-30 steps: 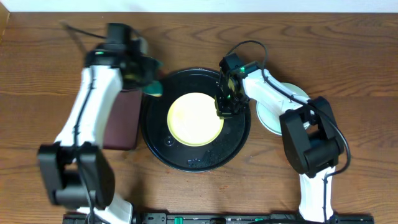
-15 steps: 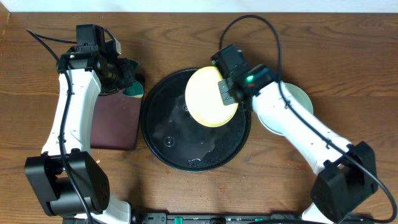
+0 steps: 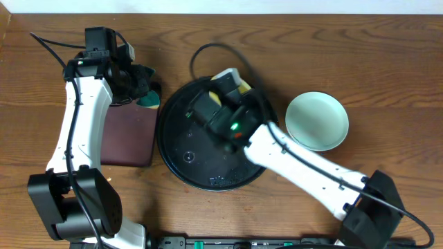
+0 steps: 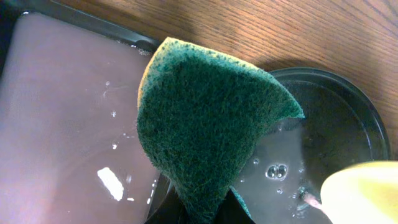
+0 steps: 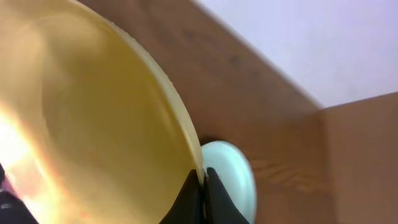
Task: Clean dirty plates on tray and stack at the side
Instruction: 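Lift the yellow plate with the right gripper onto the blue plate stack, then release the yellow plate and raise the right gripper off the stack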
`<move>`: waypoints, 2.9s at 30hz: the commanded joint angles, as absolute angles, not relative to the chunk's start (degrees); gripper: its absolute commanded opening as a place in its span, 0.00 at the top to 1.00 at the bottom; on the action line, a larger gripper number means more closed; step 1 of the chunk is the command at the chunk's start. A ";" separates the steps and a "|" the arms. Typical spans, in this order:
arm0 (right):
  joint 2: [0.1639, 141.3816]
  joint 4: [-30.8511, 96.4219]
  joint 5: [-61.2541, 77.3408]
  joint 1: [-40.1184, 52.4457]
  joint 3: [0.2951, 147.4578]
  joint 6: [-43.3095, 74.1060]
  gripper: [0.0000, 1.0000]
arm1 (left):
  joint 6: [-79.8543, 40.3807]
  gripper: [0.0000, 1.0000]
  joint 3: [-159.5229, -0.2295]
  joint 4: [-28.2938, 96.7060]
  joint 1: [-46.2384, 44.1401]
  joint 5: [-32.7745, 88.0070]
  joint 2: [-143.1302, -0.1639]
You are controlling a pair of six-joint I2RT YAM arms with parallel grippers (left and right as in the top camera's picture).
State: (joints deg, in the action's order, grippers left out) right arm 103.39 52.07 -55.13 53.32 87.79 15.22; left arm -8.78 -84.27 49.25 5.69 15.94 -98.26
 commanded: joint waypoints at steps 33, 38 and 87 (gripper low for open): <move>102.83 52.62 4.25 32.40 88.12 17.67 0.99 | -8.82 0.92 -84.88 49.45 5.82 15.75 -98.08; 100.95 55.13 16.53 23.00 88.12 17.50 0.99 | -8.82 0.92 -84.49 49.47 5.82 15.77 -98.21; 91.72 42.37 14.87 1.61 70.32 15.81 0.47 | -2.11 0.92 -84.49 56.58 8.03 9.37 -98.48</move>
